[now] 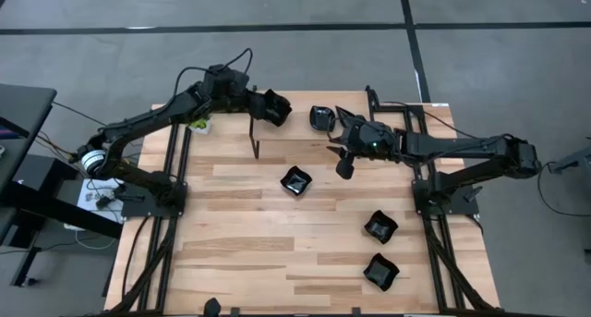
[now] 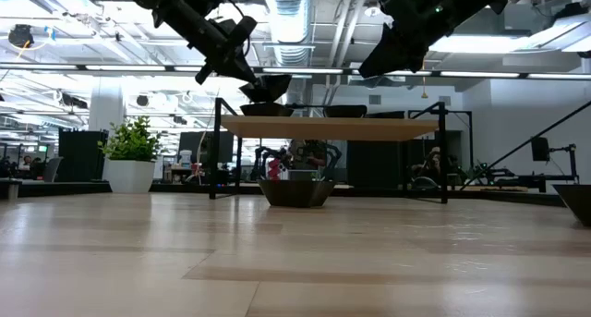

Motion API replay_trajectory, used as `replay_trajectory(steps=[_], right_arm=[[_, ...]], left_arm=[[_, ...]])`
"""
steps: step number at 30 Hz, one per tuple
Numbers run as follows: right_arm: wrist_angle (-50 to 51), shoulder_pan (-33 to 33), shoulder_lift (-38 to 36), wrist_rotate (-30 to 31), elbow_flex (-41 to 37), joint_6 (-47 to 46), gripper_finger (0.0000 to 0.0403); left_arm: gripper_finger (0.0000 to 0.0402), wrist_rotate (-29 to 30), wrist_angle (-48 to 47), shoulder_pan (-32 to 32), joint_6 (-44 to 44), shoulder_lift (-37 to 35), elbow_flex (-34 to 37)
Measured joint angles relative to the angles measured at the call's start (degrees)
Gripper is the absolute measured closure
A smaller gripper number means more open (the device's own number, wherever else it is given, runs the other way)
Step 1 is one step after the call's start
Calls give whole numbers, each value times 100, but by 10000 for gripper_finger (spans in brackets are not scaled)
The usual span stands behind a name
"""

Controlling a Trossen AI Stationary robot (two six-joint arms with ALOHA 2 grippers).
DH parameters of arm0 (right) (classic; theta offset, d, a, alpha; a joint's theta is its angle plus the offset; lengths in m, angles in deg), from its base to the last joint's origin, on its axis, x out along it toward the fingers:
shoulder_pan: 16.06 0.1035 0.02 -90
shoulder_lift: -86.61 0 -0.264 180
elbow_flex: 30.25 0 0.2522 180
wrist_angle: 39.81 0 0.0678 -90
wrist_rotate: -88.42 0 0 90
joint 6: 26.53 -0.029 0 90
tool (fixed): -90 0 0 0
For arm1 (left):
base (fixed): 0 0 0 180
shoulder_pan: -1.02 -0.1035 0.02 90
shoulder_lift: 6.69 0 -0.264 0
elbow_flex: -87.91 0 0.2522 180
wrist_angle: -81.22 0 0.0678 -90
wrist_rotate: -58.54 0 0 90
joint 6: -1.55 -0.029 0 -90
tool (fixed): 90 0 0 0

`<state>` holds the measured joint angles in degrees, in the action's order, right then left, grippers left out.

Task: Pick & Place Mini shaped plates
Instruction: Stack the black wave square shaped plate on top of the black wave square shaped plate on the shelf

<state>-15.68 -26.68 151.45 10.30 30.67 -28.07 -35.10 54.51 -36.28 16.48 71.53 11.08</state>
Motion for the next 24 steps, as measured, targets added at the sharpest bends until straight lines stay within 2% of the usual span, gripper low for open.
replay_trajectory(steps=[17,24], right_arm=[[127,-47,0,0,0,59,305],[161,-47,0,0,0,59,305]], left_arm=[[391,-18,-5,32,345,0,251],[390,42,269,59,337,0,275]])
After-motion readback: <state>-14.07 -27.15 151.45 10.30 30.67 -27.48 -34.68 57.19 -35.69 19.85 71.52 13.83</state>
